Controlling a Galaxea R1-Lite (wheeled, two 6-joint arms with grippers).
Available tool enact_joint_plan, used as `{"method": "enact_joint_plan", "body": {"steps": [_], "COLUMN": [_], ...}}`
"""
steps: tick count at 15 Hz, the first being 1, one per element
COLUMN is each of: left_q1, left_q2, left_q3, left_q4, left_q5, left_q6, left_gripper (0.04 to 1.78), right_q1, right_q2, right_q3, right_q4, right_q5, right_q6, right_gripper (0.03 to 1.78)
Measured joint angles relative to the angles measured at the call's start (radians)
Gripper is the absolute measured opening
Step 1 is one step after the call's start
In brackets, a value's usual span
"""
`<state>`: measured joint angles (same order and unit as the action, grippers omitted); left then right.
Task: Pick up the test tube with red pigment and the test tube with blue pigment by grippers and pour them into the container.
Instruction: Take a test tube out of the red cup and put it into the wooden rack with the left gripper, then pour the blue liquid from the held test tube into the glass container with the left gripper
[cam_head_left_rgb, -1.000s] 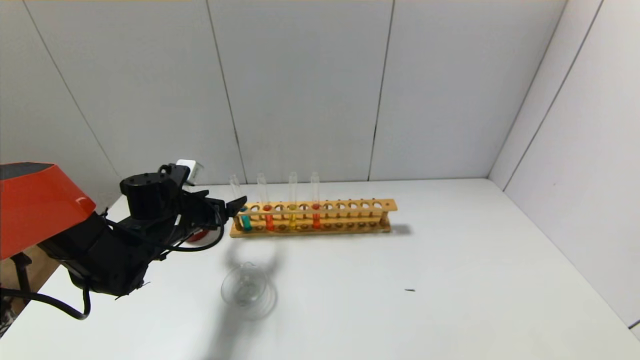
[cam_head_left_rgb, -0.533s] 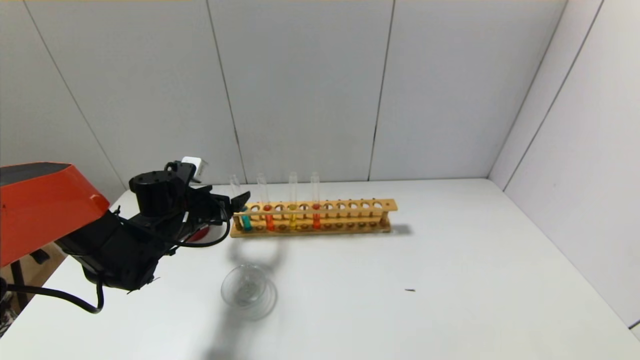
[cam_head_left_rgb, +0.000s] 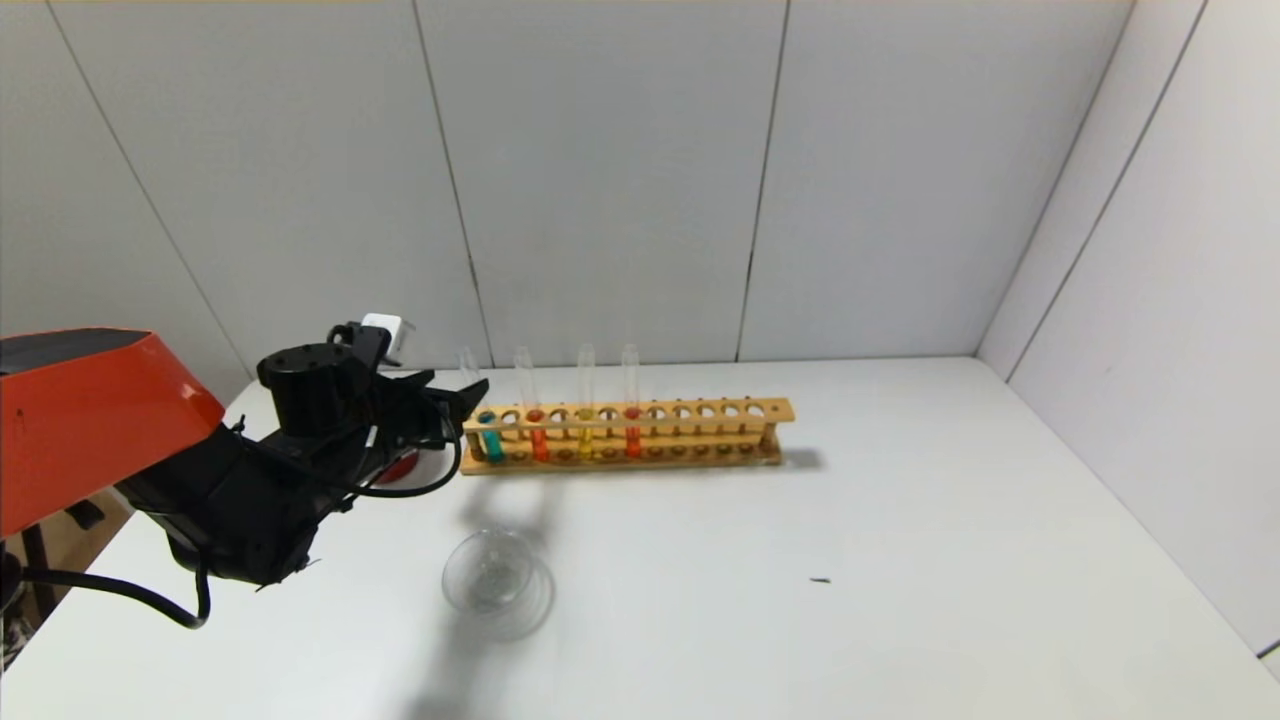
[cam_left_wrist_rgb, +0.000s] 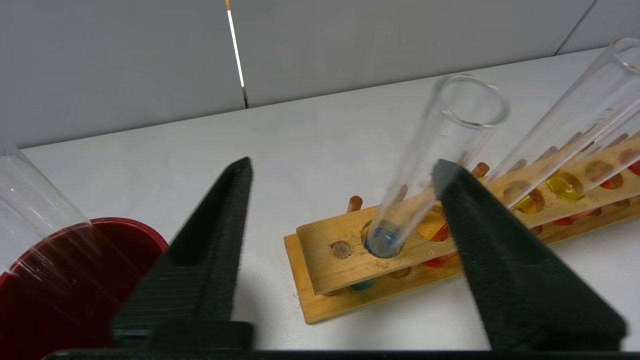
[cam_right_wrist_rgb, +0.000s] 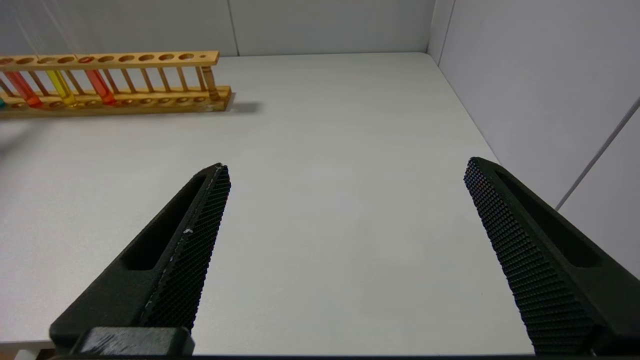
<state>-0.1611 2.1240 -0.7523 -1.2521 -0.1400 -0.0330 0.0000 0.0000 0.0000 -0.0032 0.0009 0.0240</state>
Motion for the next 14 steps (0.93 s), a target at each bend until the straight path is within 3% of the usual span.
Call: {"method": "enact_joint_plan", "body": {"steps": [3,5,14], "left_q1": [-0.001,-0.001,-0.003], "left_q2": [-0.001,-0.001,-0.011], "left_q3": [0.003,0.004,0.003], "left_q4": [-0.008,-0.009,-0.009], "left_q5": [-0.001,-0.001,-0.002], "left_q6": [0.0,-0.001,0.002], "left_gripper": [0.64,0.38,0.32], "right_q1": [0.0,0.0,0.0], "right_q2": [0.0,0.0,0.0], "right_q3": [0.0,0.0,0.0], "right_q4": [0.0,0.0,0.0], "right_q5": [0.0,0.0,0.0], "right_q6": [0.0,0.0,0.0], "right_gripper": [1.71,1.71,1.71]}}
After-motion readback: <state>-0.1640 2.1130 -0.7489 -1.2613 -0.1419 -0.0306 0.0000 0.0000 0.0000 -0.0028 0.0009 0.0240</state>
